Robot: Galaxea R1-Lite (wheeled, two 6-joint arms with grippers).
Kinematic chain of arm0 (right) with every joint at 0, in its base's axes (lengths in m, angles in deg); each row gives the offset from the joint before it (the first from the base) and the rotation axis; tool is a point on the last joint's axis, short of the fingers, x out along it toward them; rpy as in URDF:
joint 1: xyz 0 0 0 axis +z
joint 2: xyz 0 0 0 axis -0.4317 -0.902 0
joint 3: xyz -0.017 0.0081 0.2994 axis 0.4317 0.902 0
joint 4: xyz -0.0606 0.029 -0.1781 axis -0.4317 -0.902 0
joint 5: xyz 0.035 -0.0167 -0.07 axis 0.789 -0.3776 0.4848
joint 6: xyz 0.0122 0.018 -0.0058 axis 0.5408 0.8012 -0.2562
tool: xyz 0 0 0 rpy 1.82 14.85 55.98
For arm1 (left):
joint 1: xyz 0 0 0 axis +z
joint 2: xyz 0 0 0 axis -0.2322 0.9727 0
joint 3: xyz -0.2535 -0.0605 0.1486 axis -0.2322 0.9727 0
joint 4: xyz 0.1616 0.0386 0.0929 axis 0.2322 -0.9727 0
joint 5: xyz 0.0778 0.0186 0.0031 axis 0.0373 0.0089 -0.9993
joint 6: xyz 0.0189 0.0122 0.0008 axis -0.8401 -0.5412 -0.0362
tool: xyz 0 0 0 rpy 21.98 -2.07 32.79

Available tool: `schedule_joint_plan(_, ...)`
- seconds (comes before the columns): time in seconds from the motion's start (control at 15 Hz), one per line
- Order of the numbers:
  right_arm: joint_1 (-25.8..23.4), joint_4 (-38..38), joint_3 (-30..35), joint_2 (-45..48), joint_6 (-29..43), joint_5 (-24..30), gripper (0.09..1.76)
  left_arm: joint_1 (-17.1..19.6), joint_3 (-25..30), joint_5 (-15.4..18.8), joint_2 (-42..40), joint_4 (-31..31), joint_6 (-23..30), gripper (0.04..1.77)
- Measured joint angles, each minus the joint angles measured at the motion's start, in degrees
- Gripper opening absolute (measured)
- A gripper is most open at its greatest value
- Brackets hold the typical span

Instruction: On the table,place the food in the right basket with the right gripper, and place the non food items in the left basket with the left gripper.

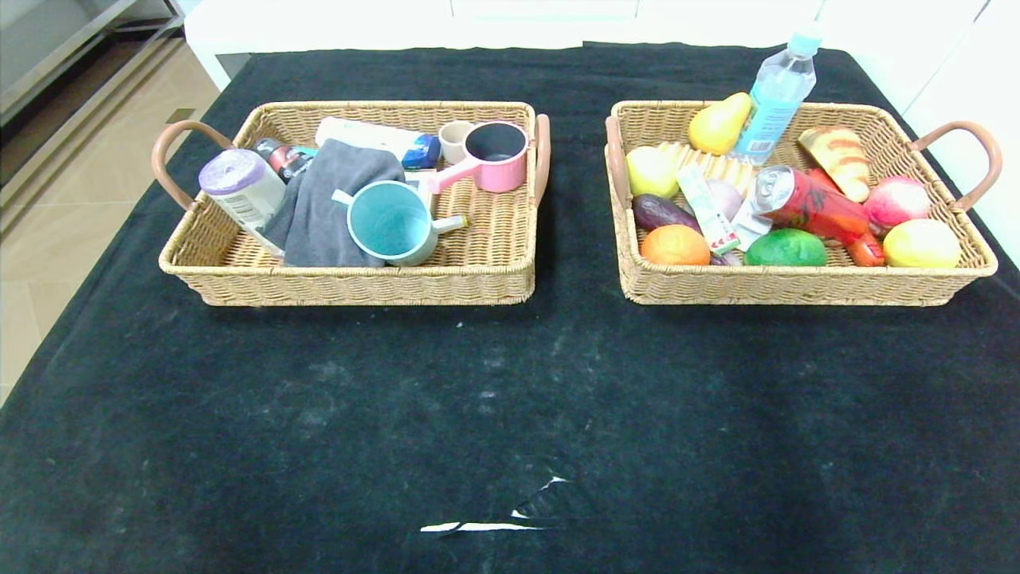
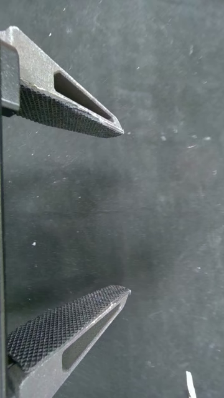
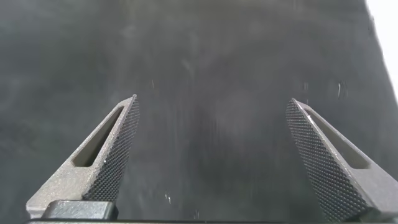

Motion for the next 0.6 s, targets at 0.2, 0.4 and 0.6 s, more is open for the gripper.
schedule_joint_plan(0.2, 0.0, -0.1, 0.2, 0.0, 5.2, -1.0, 1.71, 0.0, 0.5, -0.3, 0.0, 1.4, 2.0, 1.72)
schedule_joint_plan(0.4, 0.0, 0.0, 0.3, 0.0, 6.0, -1.9, 1.71, 0.0, 0.7, -0.4, 0.0, 1.6, 2.9, 1.72)
schedule_joint_plan(0.6, 0.0, 0.1, 0.4, 0.0, 5.7, -1.8, 1.71, 0.0, 0.6, -0.4, 0.0, 1.3, 2.8, 1.72)
